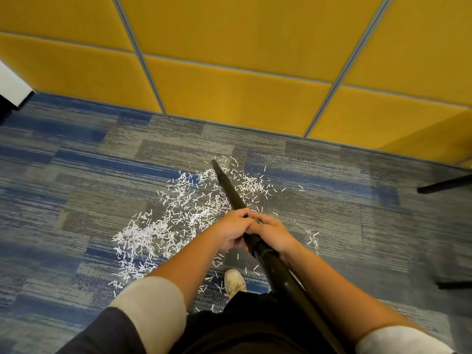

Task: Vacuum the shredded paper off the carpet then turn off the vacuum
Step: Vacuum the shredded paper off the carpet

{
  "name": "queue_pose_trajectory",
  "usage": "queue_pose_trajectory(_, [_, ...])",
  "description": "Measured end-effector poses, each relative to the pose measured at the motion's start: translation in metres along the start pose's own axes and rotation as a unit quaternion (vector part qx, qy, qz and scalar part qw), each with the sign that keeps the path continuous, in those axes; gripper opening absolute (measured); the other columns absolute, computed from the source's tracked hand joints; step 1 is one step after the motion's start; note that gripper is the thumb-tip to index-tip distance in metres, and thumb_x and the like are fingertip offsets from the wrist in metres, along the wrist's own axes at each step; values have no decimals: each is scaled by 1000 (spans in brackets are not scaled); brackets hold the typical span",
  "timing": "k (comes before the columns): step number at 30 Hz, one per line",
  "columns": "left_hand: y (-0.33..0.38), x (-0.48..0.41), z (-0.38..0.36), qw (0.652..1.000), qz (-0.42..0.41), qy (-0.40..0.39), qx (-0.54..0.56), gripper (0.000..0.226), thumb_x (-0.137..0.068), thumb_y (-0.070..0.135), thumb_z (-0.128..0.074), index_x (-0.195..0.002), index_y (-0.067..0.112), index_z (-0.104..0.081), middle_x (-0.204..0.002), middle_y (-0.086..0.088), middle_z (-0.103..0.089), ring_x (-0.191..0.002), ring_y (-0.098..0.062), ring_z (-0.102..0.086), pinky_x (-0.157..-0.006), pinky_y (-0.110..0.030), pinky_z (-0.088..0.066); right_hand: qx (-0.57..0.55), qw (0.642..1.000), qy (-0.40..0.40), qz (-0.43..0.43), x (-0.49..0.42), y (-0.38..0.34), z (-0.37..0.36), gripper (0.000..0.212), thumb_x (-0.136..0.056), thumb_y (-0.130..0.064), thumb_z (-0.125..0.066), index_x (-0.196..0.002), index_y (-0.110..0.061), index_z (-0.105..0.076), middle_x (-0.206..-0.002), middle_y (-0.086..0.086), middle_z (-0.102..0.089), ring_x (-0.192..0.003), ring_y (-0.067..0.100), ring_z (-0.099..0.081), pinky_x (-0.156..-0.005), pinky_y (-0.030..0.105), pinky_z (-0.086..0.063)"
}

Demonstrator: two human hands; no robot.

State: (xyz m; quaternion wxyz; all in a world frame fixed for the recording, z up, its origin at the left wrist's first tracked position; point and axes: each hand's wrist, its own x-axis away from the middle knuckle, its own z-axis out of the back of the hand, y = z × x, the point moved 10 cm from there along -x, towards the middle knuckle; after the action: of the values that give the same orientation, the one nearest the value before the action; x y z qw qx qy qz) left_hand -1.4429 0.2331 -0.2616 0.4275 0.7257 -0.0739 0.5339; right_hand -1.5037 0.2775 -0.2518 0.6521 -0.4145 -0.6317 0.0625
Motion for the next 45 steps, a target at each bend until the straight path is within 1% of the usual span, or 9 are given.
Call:
queue_pose_trajectory(7, [3,-4,7,1000,-6,6,22,28,-95,2,-43,-90,28,-54,-106,-8,-57,-81,-22,-54,-87,-47,-47,32,999,-14,-5,-13,-2,-5,47,-82,2,-58,-125,-18,-55,-81,21,-62,-45,22,-57,-39,23,-46])
queue_pose_trajectory(12, [12,-6,6,1000,-12,7,15,29,-96,4,-44,-82,29,-51,-110,-11,-58,-86,-27,-57,-82,-51,-51,31,999,-9,-4,-21,-5,1,47,-81,3,-57,-123,-18,-56,-80,21,-63,-43,23,-56,-40,24,-46])
queue_pose_trajectory(17, [15,-13,-1,999,-10,1,38,31,-95,1,-44,-98,31,-49,-101,-4,-59,-84,-23,-54,-79,-41,-45,20,1000,1,-1,-25,-6,10,46,-81,3,-58,-122,-18,-56,-79,19,-63,-43,21,-58,-42,25,-47])
queue_pose_trajectory(21, [16,-15,-4,999,-10,-5,49,40,-94,-1,-45,-125,26,-48,-103,-2,-56,-77,-18,-56,-88,-48,-48,25,1000,2,-1,-25,-8,13,45,-81,2,-58,-121,-18,-57,-79,19,-62,-42,20,-57,-40,24,-46])
queue_pose_trajectory(23, [15,-14,-2,999,-7,-11,50,28,-95,0,-43,-101,27,-49,-96,-3,-56,-78,-21,-54,-93,-53,-45,28,1000,-2,-1,-27,-8,10,47,-80,2,-59,-122,-18,-57,-79,19,-63,-43,21,-57,-40,24,-46])
queue_pose_trajectory(27, [12,-12,9,999,-3,2,42,26,-97,5,-44,-103,30,-44,-102,-5,-58,-77,-20,-56,-69,-38,-50,47,999,-21,-6,-28,-8,-1,48,-82,1,-58,-125,-19,-54,-78,20,-62,-45,23,-56,-40,24,-46])
queue_pose_trajectory(32, [12,-16,12,999,1,6,44,31,-97,2,-44,-79,28,-50,-93,-5,-57,-86,-25,-53,-93,-49,-44,45,999,-27,-12,-26,-11,-3,49,-83,3,-57,-126,-19,-53,-77,20,-61,-44,22,-55,-38,23,-46])
queue_pose_trajectory(40, [22,-22,-18,999,-6,-33,32,29,-95,1,-44,-91,29,-50,-94,-7,-53,-70,-21,-51,-59,-34,-43,9,1000,26,1,-25,-11,28,47,-80,4,-59,-122,-16,-57,-69,18,-62,-39,23,-56,-39,25,-46])
queue_pose_trajectory(45, [26,-24,-28,999,-2,-38,15,28,-93,-1,-44,-91,26,-52,-94,-6,-55,-70,-22,-52,-58,-35,-43,2,999,39,10,-22,-12,39,45,-79,5,-59,-120,-16,-58,-71,18,-62,-41,23,-57,-40,24,-45])
